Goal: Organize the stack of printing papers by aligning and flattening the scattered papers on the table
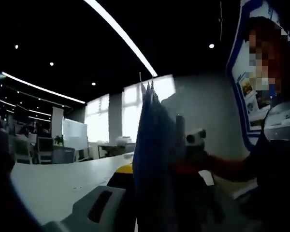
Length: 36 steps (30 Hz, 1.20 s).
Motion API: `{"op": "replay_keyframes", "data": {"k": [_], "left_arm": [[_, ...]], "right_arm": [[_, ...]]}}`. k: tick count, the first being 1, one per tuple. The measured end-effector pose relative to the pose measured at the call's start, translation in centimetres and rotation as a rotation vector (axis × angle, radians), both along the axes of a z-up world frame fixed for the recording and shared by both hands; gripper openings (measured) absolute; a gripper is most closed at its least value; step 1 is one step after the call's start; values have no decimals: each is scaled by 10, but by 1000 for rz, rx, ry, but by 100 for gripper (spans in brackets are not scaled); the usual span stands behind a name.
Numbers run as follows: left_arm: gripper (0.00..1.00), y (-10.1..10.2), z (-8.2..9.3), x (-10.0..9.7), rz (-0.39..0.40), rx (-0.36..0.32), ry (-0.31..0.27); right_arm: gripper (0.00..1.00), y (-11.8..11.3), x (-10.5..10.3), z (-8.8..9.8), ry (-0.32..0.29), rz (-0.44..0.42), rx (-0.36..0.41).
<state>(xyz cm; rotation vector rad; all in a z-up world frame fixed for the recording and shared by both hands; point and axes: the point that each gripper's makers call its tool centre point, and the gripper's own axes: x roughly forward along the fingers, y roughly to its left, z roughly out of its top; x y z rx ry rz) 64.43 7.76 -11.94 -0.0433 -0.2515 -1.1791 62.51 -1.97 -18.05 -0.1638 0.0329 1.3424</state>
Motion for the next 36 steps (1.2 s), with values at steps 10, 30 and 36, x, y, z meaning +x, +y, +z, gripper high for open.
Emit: {"op": "replay_keyframes", "data": {"k": [10, 30, 36], "left_arm": [[40, 19, 76, -10, 90, 67, -183], [34, -24, 54, -35, 36, 456, -252], [16, -32, 34, -37, 7, 514, -273]], "right_arm": [[0, -10, 11, 26, -145, -44, -227], [0, 16, -10, 27, -294, 24, -417], [0, 17, -10, 29, -307, 25, -414]]}}
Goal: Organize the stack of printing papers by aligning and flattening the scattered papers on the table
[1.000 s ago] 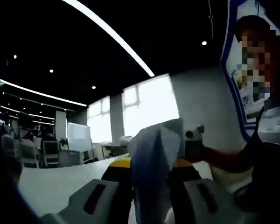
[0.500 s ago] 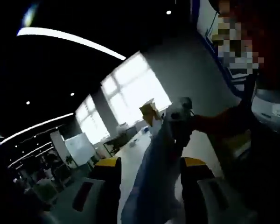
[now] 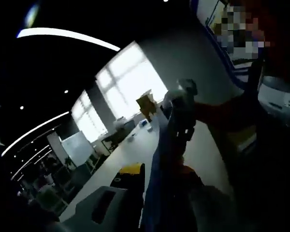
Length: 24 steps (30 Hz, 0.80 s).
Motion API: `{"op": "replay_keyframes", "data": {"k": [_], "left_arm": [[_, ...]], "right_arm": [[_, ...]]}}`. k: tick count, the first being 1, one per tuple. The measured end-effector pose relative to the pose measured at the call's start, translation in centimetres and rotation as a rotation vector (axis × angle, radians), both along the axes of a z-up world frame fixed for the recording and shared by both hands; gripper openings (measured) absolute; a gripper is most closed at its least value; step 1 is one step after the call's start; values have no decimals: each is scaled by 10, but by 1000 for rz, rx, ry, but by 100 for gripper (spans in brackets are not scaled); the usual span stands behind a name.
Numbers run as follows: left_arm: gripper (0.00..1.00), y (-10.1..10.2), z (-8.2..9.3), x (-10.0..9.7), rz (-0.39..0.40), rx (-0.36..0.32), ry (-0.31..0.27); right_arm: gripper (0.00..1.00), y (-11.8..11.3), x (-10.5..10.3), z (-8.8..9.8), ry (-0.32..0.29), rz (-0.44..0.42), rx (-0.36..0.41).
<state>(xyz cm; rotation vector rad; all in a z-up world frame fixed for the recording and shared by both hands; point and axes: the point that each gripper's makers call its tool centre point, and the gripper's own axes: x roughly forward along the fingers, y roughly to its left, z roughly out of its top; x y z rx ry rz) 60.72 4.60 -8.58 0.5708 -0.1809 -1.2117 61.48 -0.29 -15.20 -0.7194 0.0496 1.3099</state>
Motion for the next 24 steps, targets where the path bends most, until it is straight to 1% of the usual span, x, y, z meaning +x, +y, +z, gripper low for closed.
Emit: {"op": "replay_keyframes", "data": {"k": [1, 2, 3, 4, 6, 7, 9, 10, 11, 12, 14, 15, 17, 18, 19, 20, 21, 22, 24], "left_arm": [[12, -1, 1, 0, -5, -16, 7], [7, -3, 0, -1, -21, -26, 28], [6, -4, -1, -4, -35, -42, 59], [6, -4, 0, -1, -24, -56, 71], [5, -2, 0, -1, -25, -61, 71], [5, -1, 4, 1, -13, -96, 75], [5, 4, 9, 3, -8, -146, 99], [5, 8, 14, 2, -11, -180, 110], [5, 12, 19, 3, -12, -212, 125], [5, 15, 24, 2, -22, -247, 142], [5, 23, 34, 1, -36, -307, 156], [5, 27, 39, 1, -44, -337, 153], [5, 36, 48, 0, -59, -401, 162], [5, 38, 51, -1, -68, -423, 169], [5, 43, 57, -4, -95, -469, 184], [5, 46, 60, -4, -104, -498, 193], [5, 49, 63, -5, -121, -531, 200], [5, 50, 64, -5, -126, -543, 202], [5, 53, 65, -3, -133, -583, 219]], "right_arm": [[0, -1, 1, 0, 4, -6, 4], [0, -2, 2, -1, 8, -8, 9], [0, -2, 3, -1, 9, -12, 14], [0, -4, 4, -1, 5, -15, 25], [0, -4, 9, 7, -39, -12, 80], [5, -5, 8, 9, -50, 4, 103], [24, -11, 13, 15, -20, -27, 175], [30, -16, 16, 17, -4, -44, 207], [34, -21, 20, 21, -3, -60, 244], [36, -26, 25, 25, 0, -73, 289], [42, -39, 30, 32, 45, -86, 381], [44, -47, 34, 37, 94, -100, 455], [51, -60, 40, 44, 171, -106, 570], [55, -62, 41, 45, 185, -106, 590], [58, -68, 44, 46, 237, -99, 659], [61, -72, 46, 49, 265, -88, 718], [62, -73, 45, 47, 307, -72, 752], [62, -74, 45, 45, 341, -57, 786], [61, -73, 46, 41, 370, -34, 848]]}}
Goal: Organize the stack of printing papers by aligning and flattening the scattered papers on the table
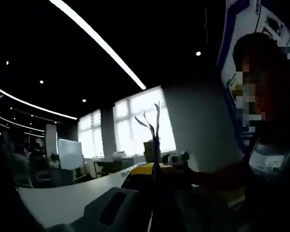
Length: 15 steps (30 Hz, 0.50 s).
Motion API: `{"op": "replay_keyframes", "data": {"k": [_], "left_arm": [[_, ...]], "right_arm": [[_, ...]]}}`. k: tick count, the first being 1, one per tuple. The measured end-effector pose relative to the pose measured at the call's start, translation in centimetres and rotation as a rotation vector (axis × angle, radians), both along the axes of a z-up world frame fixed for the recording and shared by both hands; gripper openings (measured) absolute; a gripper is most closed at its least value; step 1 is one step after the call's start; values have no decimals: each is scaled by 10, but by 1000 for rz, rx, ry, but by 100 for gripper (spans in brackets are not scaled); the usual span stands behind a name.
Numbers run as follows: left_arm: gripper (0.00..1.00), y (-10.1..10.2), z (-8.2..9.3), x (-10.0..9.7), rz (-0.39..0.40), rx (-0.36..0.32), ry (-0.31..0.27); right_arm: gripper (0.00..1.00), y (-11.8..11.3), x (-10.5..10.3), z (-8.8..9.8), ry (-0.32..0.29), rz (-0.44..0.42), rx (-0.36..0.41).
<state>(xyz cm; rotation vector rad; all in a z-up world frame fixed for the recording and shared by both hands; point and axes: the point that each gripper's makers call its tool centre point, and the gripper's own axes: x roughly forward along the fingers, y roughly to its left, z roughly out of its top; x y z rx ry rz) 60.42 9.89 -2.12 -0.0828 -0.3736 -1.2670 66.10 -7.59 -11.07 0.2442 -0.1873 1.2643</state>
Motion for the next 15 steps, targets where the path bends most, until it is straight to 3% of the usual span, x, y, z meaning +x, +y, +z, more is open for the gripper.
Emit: {"op": "replay_keyframes", "data": {"k": [3, 6, 7, 9, 11, 13, 15], "left_arm": [[5, 3, 0, 2, -29, -54, 35], [5, 6, -2, 8, -27, -90, 66], [5, 7, -4, 11, -28, -101, 82], [5, 11, -9, 19, 0, -120, 101], [5, 21, -14, 31, 40, -139, 123], [5, 26, -31, 47, 117, -120, 143], [5, 29, -45, 61, 186, -120, 155]], "right_arm": [[61, 8, 3, -14, 80, 46, 66], [53, 15, 3, -20, 92, 77, 92], [49, 17, 1, -20, 97, 93, 106], [28, 20, -5, -19, 126, 143, 120], [7, 21, -6, -20, 118, 153, 108], [0, 22, -1, -27, 99, 106, 52], [0, 22, 9, -34, 74, 31, -15]]}}
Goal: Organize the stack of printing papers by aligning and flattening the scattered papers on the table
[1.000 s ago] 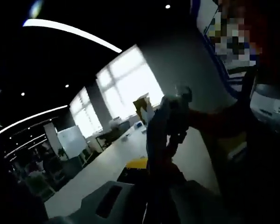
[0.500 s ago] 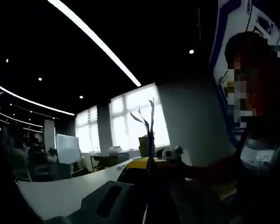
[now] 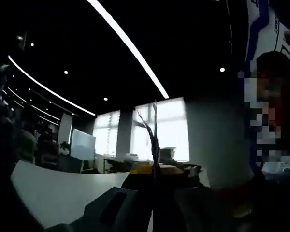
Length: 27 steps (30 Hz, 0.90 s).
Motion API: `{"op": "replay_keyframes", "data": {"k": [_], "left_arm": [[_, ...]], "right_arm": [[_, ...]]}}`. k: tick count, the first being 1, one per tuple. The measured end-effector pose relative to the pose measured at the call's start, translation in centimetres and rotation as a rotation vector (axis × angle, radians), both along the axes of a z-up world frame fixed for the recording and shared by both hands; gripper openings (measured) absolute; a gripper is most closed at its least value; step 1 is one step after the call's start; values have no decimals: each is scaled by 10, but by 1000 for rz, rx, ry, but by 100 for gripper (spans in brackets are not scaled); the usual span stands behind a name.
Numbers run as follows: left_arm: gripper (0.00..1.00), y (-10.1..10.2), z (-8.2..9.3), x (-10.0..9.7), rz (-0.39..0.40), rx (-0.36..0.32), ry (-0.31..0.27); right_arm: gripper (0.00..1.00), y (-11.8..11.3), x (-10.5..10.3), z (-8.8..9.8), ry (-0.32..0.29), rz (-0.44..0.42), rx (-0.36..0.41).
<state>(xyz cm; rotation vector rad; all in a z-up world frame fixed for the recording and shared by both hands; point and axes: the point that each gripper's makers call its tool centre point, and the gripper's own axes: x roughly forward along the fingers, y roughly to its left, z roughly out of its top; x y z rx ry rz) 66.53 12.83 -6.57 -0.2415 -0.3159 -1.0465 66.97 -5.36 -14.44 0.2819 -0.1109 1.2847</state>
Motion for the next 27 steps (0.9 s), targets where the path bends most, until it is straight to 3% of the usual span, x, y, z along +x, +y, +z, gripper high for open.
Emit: {"op": "replay_keyframes", "data": {"k": [3, 5, 7, 9, 11, 13, 16, 18, 23, 27], "left_arm": [[5, 0, -26, 19, 76, 31, 29], [5, -1, -46, 31, 153, 125, 2], [6, -3, -56, 38, 194, 151, -30], [6, -7, -71, 43, 196, 160, -20], [6, -11, -90, 48, 210, 210, -3], [6, -15, -110, 53, 250, 301, -37], [6, -22, -140, 51, 231, 291, 40], [7, -20, -150, 48, 243, 277, 43], [11, -20, -162, 43, 235, 290, 80], [13, -21, -155, 44, 234, 300, 83]], "right_arm": [[0, -6, 15, -4, -69, -129, -86], [0, -9, 22, -6, -120, -201, -140], [0, -10, 23, -9, -163, -238, -179], [0, -10, 24, -12, -173, -269, -200], [0, -10, 24, -16, -204, -292, -221], [0, -12, 24, -24, -238, -314, -227], [0, -15, 21, -44, -188, -279, -193], [0, -19, 17, -59, -182, -275, -195], [6, -29, 15, -76, -109, -274, -179], [7, -37, 21, -73, -101, -315, -184]]}}
